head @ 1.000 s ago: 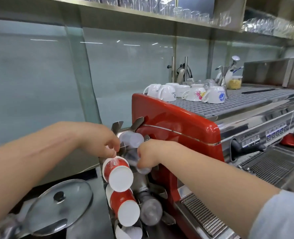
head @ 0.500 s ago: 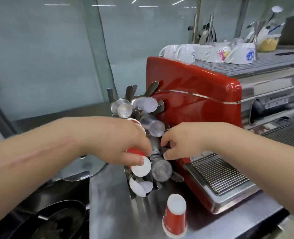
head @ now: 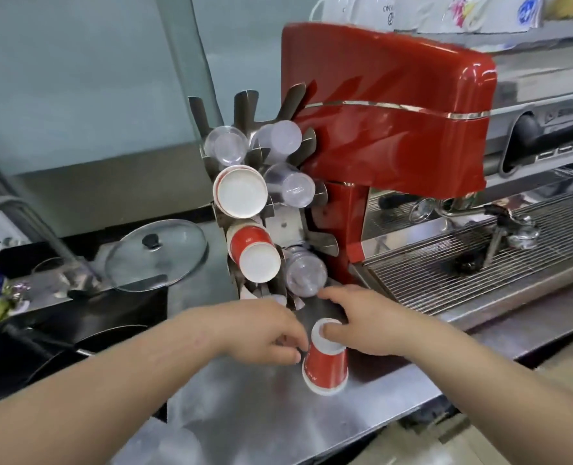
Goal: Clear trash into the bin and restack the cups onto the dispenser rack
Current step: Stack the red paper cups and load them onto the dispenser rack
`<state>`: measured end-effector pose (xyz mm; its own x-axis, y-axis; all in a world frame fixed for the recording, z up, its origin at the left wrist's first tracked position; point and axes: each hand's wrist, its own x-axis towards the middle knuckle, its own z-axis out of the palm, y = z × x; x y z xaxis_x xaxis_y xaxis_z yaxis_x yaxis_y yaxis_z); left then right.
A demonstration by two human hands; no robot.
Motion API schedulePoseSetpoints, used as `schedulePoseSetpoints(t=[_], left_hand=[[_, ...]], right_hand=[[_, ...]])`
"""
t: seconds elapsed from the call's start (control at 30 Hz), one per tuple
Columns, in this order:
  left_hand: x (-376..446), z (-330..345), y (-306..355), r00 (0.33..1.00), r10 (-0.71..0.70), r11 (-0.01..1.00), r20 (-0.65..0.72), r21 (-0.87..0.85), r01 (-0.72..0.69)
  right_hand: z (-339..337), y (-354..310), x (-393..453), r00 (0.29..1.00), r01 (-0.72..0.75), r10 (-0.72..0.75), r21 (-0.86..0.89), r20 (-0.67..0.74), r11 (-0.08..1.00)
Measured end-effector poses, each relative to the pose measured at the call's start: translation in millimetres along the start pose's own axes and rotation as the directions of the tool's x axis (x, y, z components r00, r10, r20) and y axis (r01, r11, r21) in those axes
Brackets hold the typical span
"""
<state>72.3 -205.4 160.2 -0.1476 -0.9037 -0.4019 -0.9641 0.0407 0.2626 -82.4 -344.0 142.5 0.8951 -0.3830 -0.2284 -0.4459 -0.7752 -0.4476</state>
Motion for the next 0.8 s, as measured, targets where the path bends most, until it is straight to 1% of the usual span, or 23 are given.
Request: schedulePoseSetpoints(t=[0.07, 0.17, 0.2, 0.3, 0.37, 0.53, 0.63, 0.8], left_hand=[[12, 21, -2, 1.0, -0.024, 0.999, -0.01, -0.04, 0.024], [25, 44, -4, 0.993, -0.112, 0.99, -0.046, -0.094, 0.107], [29, 52, -8, 0.986, -0.154, 0.984, -0.062, -0.106, 0.147], [42, 74, -16, 0.959, -0.268, 0.962, -0.096, -0.072, 0.262], [49, 83, -16, 0.949, -0.296, 0.952, -0.109, -0.111, 0.285], [66, 102, -18, 0.942, -0.32, 0.921, -0.099, -0.265, 0.285], [75, 115, -16, 0.933, -0.352, 0.883, -0.082, -0.359, 0.301], [86, 137, -17, 0.905, -0.416, 0.81, -0.087, -0.486, 0.326]], right_hand=[[23, 8, 1, 0.997, -0.011, 0.016, 0.073, -0.071, 0.997], [52, 19, 2, 0.991, -0.038, 0.051, 0.109, -0.126, 0.993], [60, 21, 2, 0.99, -0.039, 0.054, 0.116, -0.13, 0.993], [74, 26, 4, 0.99, -0.036, 0.054, 0.136, -0.131, 0.99], [79, 29, 6, 0.988, -0.036, 0.058, 0.156, -0.142, 0.987], [88, 34, 12, 0.987, -0.017, 0.053, 0.225, -0.153, 0.974], [91, 37, 13, 0.984, -0.024, 0.074, 0.288, -0.164, 0.957], [96, 42, 13, 0.987, -0.008, 0.059, 0.32, -0.149, 0.947]])
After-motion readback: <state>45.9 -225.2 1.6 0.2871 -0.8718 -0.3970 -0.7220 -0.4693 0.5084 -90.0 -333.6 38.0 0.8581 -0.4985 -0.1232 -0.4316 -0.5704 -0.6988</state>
